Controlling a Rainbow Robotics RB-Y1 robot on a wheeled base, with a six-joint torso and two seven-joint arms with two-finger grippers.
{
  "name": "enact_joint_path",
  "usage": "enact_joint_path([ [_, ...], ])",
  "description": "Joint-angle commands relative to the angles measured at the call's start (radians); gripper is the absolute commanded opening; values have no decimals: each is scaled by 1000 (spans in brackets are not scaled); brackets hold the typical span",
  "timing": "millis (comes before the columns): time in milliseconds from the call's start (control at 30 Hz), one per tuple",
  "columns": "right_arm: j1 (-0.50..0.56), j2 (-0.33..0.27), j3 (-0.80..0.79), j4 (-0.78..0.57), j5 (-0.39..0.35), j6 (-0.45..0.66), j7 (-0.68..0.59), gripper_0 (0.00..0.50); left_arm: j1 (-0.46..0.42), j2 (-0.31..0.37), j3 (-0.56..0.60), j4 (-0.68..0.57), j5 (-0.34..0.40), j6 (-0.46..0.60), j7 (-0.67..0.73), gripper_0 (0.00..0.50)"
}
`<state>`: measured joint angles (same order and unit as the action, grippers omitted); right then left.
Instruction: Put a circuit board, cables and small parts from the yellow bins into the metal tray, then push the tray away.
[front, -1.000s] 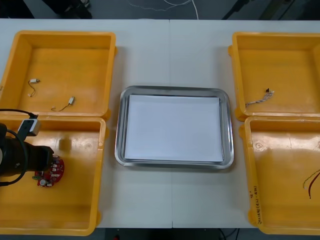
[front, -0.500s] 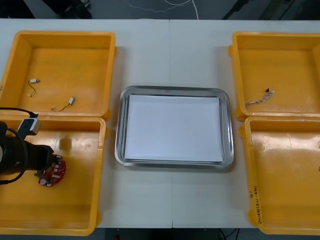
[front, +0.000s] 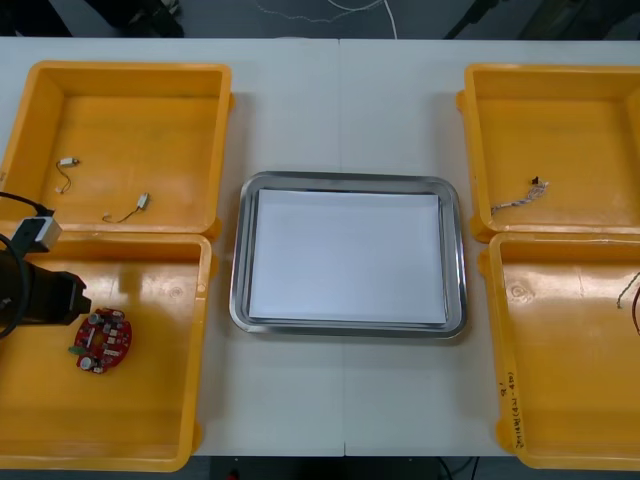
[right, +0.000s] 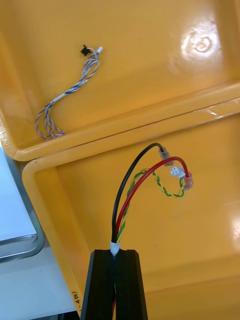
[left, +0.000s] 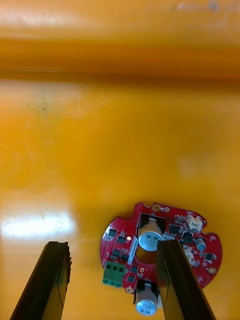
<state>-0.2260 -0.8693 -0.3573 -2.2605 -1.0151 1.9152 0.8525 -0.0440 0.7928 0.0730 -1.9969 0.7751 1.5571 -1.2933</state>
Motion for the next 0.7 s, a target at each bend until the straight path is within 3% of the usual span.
enact_joint_path([
  [33, -85, -51, 60, -25, -34, 5, 43, 0, -59, 14, 56, -69, 26, 69, -130, 500],
  [200, -141, -51, 84, -25, -91, 5, 62, 0, -89, 49, 59, -88, 52, 126, -126, 500],
  [467, -191, -66, 129, -25, -172, 5, 112, 0, -120, 152, 71, -99, 197, 155, -135, 500],
  [700, -225, -73, 196, -48, -169, 5, 148, 0, -122, 206, 71, -132, 271, 164, -142, 500],
])
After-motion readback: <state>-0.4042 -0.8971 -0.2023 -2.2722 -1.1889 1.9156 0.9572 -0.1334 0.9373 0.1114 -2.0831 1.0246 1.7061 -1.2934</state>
